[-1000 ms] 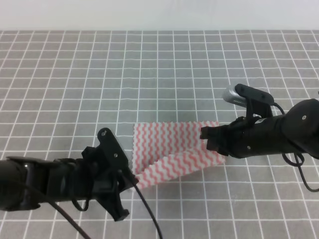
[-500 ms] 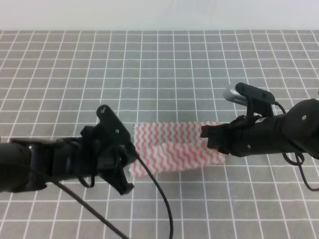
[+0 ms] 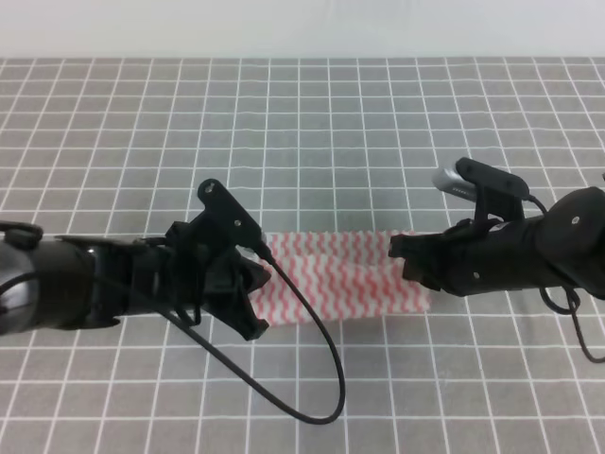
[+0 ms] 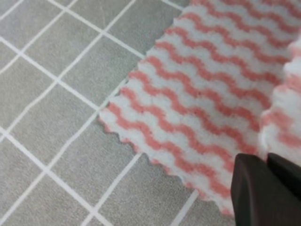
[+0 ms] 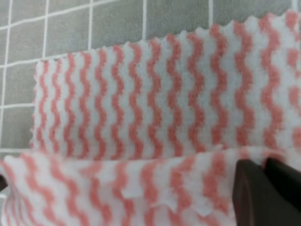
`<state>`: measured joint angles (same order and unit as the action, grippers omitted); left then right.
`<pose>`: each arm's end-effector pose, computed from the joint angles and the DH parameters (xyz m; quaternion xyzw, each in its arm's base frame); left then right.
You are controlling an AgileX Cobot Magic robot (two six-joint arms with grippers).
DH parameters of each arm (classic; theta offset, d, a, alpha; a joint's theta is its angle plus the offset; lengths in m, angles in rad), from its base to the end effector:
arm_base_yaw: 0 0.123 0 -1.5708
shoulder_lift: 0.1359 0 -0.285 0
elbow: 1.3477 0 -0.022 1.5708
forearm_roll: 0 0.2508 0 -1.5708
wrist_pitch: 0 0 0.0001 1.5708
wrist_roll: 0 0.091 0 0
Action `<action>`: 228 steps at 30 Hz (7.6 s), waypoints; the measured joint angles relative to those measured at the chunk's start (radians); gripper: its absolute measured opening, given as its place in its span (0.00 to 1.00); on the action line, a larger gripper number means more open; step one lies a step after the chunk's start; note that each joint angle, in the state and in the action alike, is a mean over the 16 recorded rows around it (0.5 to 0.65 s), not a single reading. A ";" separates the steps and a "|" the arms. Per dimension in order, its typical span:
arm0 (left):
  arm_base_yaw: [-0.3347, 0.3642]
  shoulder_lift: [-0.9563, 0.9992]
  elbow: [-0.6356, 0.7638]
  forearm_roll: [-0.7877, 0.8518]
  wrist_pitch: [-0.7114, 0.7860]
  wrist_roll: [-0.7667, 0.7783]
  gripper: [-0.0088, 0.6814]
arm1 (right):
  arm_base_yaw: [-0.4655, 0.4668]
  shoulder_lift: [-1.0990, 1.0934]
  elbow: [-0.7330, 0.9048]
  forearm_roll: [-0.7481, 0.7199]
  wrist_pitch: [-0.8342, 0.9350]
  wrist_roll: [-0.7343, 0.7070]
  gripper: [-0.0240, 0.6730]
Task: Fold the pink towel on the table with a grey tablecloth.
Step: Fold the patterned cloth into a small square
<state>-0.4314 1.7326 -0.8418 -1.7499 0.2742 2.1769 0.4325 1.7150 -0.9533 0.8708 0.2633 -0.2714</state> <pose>0.2964 -0.1632 0.1702 0.4243 0.8061 -0.1256 0.3930 0.3078 0.1621 0.1906 0.0342 0.9305 0.2530 0.2627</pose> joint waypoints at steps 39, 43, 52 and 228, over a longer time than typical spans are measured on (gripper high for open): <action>0.000 0.120 -0.137 0.005 -0.058 0.006 0.01 | -0.058 0.144 -0.152 0.001 0.056 0.000 0.01; 0.000 0.132 -0.148 0.004 -0.060 0.005 0.01 | -0.063 0.148 -0.153 0.001 0.054 0.000 0.01; 0.000 0.137 -0.161 0.000 -0.058 0.003 0.01 | -0.071 0.154 -0.154 0.003 0.051 0.000 0.02; -0.001 0.147 -0.189 -0.009 -0.026 -0.141 0.10 | -0.042 0.309 -0.404 -0.106 0.399 -0.099 0.01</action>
<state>-0.4320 1.8797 -1.0306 -1.7586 0.2481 2.0361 0.3903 2.0238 -1.3575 0.7651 0.6620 -0.3700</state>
